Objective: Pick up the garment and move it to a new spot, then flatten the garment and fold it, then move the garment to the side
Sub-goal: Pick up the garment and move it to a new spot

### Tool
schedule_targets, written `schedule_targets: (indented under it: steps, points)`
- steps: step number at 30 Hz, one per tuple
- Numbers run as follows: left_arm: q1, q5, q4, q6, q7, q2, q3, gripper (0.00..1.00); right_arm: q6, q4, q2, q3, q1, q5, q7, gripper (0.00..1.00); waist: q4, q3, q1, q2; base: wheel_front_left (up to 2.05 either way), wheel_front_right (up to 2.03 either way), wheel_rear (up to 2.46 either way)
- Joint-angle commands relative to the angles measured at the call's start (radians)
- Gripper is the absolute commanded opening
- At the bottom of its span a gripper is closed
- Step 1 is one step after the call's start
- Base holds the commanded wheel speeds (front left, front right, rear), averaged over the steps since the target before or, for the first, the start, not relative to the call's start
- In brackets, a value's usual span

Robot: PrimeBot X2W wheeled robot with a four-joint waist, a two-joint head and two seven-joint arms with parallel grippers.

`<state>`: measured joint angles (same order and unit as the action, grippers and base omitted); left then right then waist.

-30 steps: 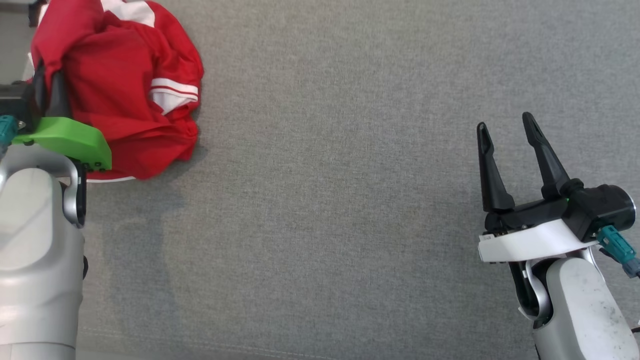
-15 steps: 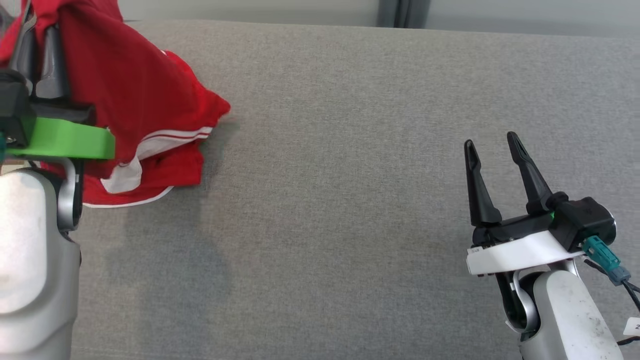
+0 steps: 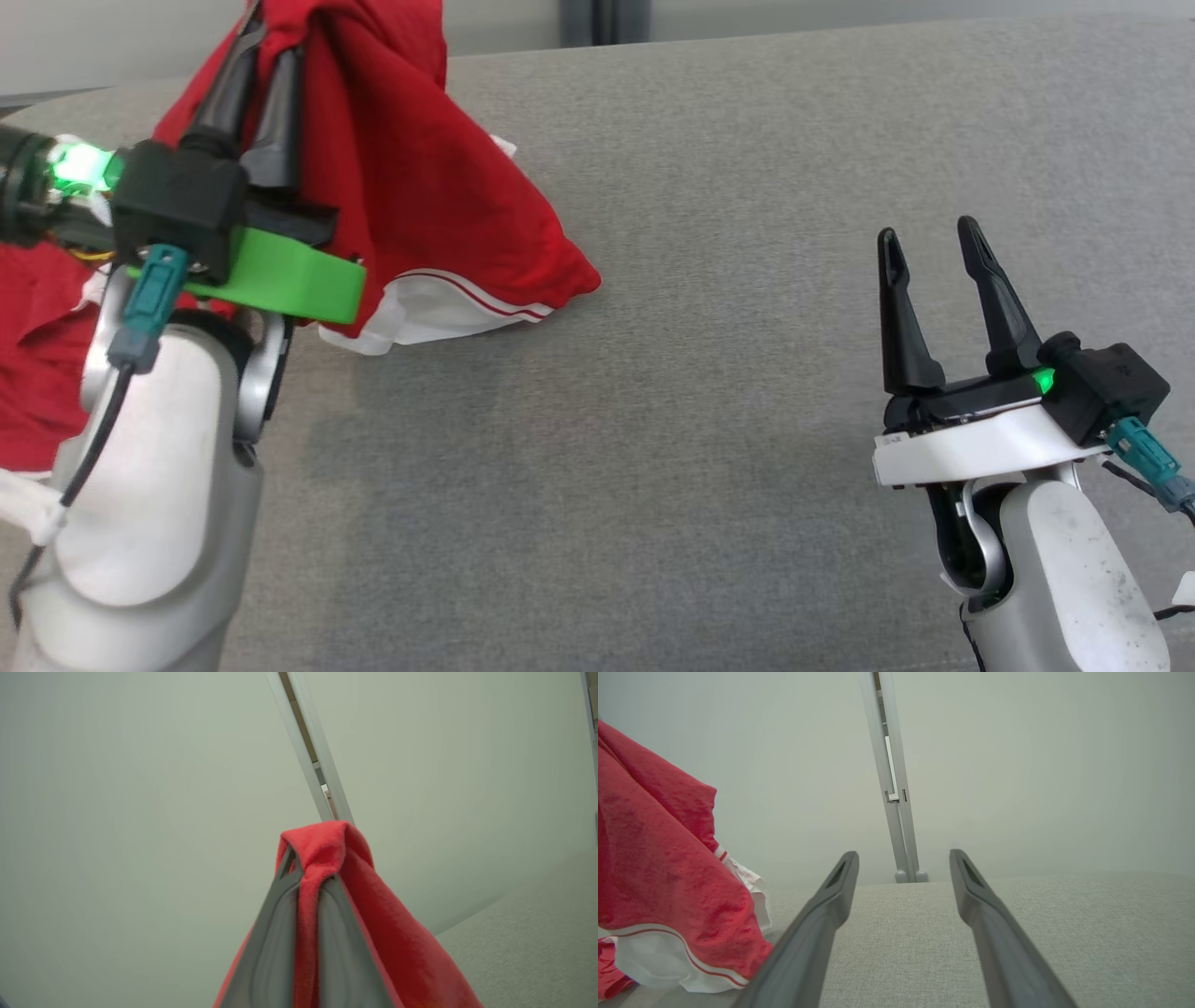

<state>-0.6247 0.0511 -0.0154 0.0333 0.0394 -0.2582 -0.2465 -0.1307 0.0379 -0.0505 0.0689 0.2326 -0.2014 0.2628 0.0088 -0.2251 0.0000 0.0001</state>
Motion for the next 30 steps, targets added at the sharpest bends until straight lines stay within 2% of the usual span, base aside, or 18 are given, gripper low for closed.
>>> schedule_targets:
  steps: [1, 4, 7, 11, 17, 18, 19, 22, 25, 30]
  points:
    - [-0.026, -0.004, 0.012, -0.004, -0.001, 0.017, -0.016, 0.0, 0.0, -0.001, 0.0, 0.002, 0.016, -0.013, 0.003, 1.0, -0.109, -0.046, 0.0, -0.0001, 0.0, 0.0, 0.0]
    - [-0.057, 0.004, 0.05, 0.002, 0.011, 0.062, -0.051, 0.0, 0.0, -0.005, -0.001, 0.002, 0.028, -0.026, 0.003, 1.0, -0.17, -0.07, 0.0, -0.0001, 0.0, 0.0, 0.0]
    - [-0.1, -0.012, 0.118, -0.017, 0.035, 0.09, -0.067, 0.0, 0.0, -0.004, 0.0, 0.011, 0.039, -0.047, 0.003, 1.0, -0.239, -0.096, 0.0, -0.0001, 0.0, 0.0, 0.0]
    - [-0.124, -0.022, 0.222, -0.005, 0.043, 0.147, -0.134, 0.0, 0.0, 0.001, 0.0, 0.005, 0.038, -0.07, 0.003, 1.0, -0.311, -0.115, 0.0, -0.0001, 0.0, 0.0, 0.0]
    - [-0.095, 0.004, 0.368, -0.011, 0.087, 0.199, -0.263, 0.0, 0.0, 0.01, 0.0, 0.004, 0.033, -0.083, 0.003, 1.0, -0.37, -0.118, 0.0, -0.0001, 0.0, 0.0, 0.0]
    - [-0.091, 0.014, 0.385, -0.014, 0.094, 0.203, -0.285, 0.36, 0.0, 0.01, 0.0, 0.003, 0.032, -0.084, 0.003, 1.0, -0.373, -0.116, 0.0, -0.0001, 0.0, 0.0, 0.0]
    - [-0.086, 0.027, 0.403, -0.017, 0.103, 0.206, -0.313, 1.0, 0.0, 0.012, 0.0, 0.002, 0.032, -0.085, 0.003, 1.0, -0.375, -0.111, 0.0, -0.0001, 0.0, 0.0, 0.0]
    - [-0.079, 0.087, 0.418, -0.033, 0.12, 0.206, -0.411, 1.0, 0.0, 0.013, 0.0, -0.001, 0.03, -0.079, 0.003, 1.0, -0.369, -0.097, 0.0, -0.0001, 0.0, 0.0, 0.0]
    - [-0.094, 0.153, 0.419, -0.073, 0.138, 0.203, -0.481, 1.0, 0.0, 0.009, 0.001, 0.0, 0.027, -0.066, 0.003, 1.0, -0.34, -0.083, 0.0, -0.0001, 0.0, 0.0, 0.0]
    - [-0.129, 0.206, 0.434, -0.14, 0.183, 0.205, -0.503, 1.0, 0.0, 0.004, 0.0, -0.012, 0.014, -0.04, 0.003, 1.0, -0.26, -0.047, 0.0, -0.0001, 0.0, 0.0, 0.0]
